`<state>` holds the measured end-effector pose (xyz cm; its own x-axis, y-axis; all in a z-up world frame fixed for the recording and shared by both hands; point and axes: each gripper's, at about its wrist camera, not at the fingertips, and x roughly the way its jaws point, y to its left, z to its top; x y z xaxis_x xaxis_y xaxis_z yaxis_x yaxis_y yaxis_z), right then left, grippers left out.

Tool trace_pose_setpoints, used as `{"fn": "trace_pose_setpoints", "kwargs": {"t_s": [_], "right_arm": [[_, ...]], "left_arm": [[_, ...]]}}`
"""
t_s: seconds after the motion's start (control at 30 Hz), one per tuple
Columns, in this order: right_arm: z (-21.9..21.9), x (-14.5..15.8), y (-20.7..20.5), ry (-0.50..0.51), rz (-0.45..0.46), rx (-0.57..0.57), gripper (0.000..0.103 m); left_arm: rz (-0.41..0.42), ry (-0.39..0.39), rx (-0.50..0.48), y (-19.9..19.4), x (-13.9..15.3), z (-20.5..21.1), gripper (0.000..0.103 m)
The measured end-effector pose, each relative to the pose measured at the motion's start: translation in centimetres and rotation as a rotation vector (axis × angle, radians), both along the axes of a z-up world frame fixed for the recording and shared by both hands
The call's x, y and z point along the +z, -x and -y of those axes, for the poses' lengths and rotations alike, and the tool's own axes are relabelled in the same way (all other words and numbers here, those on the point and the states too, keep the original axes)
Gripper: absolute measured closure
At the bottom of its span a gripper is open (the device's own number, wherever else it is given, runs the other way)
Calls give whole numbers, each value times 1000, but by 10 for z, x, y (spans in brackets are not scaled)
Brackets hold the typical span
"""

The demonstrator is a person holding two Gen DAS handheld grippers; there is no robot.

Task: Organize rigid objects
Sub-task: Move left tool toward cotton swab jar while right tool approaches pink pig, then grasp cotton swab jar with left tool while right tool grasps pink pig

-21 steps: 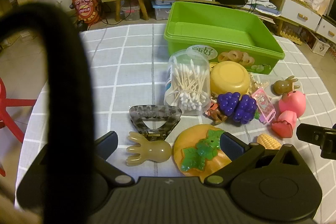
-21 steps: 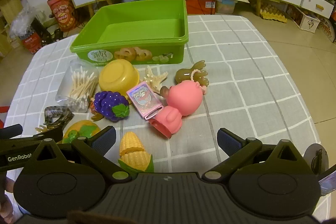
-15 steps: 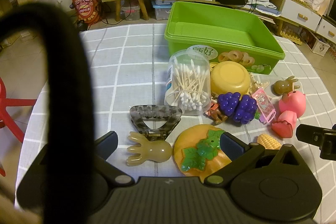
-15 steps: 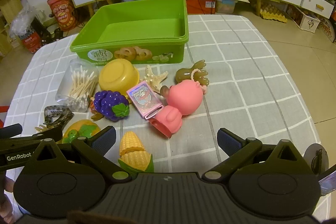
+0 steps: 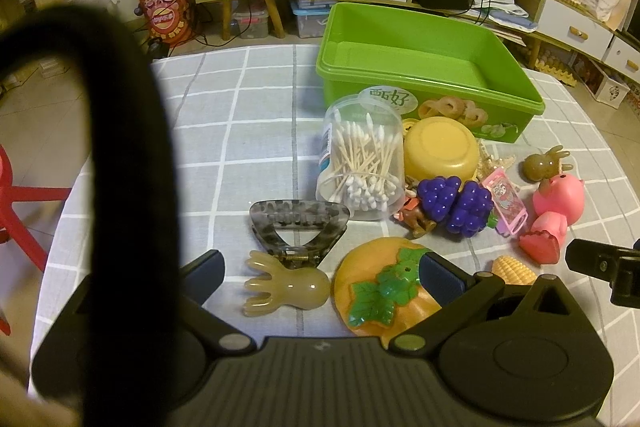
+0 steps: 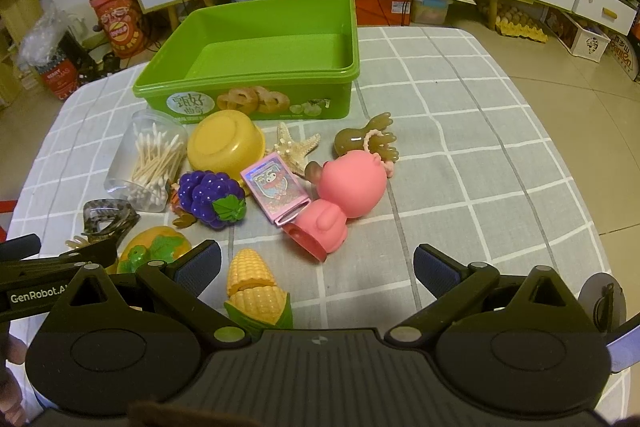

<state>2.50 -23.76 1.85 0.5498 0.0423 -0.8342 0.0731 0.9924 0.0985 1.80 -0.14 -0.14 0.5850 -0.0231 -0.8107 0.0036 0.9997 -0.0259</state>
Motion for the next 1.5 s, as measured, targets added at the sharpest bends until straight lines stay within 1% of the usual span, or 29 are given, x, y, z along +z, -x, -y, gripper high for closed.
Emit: {"fn": "trace_pose_setpoints", "kwargs": {"t_s": [0.27, 0.3, 0.4, 0.43, 0.5, 0.6, 0.67, 0.73, 0.8, 0.9, 0.93, 0.97, 1.03, 1.13, 1.17, 1.23, 1.3, 1.37, 1.47, 1.5], "right_arm": [[-2, -4, 0, -4, -10, -2, 2], [0, -11, -1, -3, -16, -1, 2], [2, -11, -2, -21, -57, 1, 2], [3, -9, -3, -33, -94, 1, 2], [5, -8, -4, -28, -84, 2, 2], [10, -7, -6, -29, -36, 5, 2], [14, -9, -6, -39, 1, 3, 2], [20, -11, -8, -58, 25, 1, 2], [27, -13, -13, -95, 22, 5, 2], [37, -14, -21, -67, -8, 4, 2], [41, -14, -24, -37, -29, -4, 2], [45, -15, -27, -30, -45, -13, 2], [53, -18, -34, -70, -58, -24, 2], [61, -25, -40, -180, -77, -49, 3], [62, -28, -41, -215, -84, -53, 3], [62, -33, -43, -266, -108, -60, 6], [60, -38, -44, -301, -118, -69, 7], [57, -42, -46, -298, -113, -88, 8], [58, -46, -51, -287, -79, -120, 10], [58, -47, -53, -286, -74, -131, 11]], "left_arm": [[-2, 6, 1, -2, -1, -6, 22], [-2, 7, 0, -3, -1, -7, 22], [4, 8, -2, -4, -1, -10, 22], [7, 10, -3, -5, -2, -10, 22], [26, 18, -11, -6, -1, -11, 22], [64, 27, -23, -6, 0, -14, 22], [69, 36, -31, -10, -2, -18, 22], [51, 64, -51, -15, -5, -20, 22], [23, 79, -86, -23, -7, -21, 22], [55, 88, -95, -30, -7, -23, 22], [57, 93, -88, -34, -8, -24, 22], [61, 110, -82, -37, -8, -27, 23], [60, 164, -83, -44, -10, -32, 23], [52, 232, -84, -54, -12, -38, 28], [52, 241, -86, -57, -13, -38, 29], [51, 254, -90, -61, -16, -36, 34], [47, 263, -92, -65, -20, -37, 36], [45, 269, -95, -71, -25, -34, 39], [45, 281, -101, -77, -32, -30, 41], [44, 284, -103, -78, -34, -29, 44]]}}
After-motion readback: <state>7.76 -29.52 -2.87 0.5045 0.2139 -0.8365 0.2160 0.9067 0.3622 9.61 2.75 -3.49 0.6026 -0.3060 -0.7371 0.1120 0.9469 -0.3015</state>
